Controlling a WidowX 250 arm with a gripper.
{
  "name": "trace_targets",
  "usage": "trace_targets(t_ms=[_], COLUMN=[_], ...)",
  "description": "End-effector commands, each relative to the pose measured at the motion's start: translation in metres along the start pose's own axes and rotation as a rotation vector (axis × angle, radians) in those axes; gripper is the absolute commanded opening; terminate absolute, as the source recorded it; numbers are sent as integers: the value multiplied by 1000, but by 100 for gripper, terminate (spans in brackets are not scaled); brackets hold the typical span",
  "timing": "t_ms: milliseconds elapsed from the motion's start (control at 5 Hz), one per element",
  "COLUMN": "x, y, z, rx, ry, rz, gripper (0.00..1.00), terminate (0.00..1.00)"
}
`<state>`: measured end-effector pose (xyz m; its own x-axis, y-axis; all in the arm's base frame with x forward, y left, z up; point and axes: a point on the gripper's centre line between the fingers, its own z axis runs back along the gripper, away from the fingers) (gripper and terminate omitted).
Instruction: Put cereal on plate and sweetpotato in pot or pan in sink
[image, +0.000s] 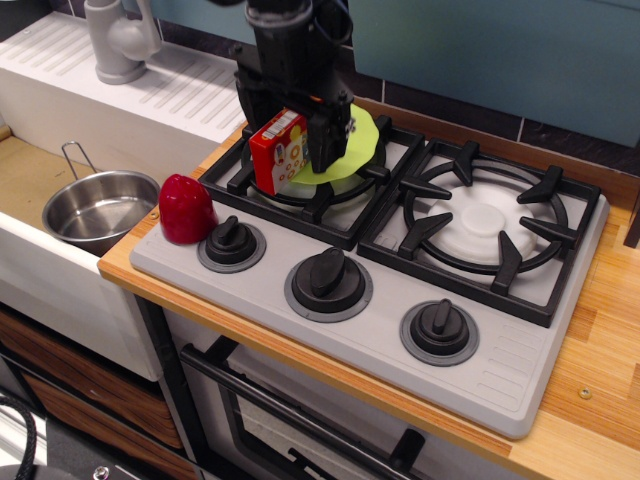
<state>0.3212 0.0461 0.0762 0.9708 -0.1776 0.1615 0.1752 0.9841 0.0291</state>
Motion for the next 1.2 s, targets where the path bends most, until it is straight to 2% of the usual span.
trace_targets(t_ms=[0, 400, 1000], x=[5, -2, -2], y=[-2, -8, -8], z=[42, 88, 88], rx=[36, 35, 35], ry=[-50, 47, 47], rz=[-13, -35, -35], gripper=[100, 100, 100], terminate=[0, 0, 0])
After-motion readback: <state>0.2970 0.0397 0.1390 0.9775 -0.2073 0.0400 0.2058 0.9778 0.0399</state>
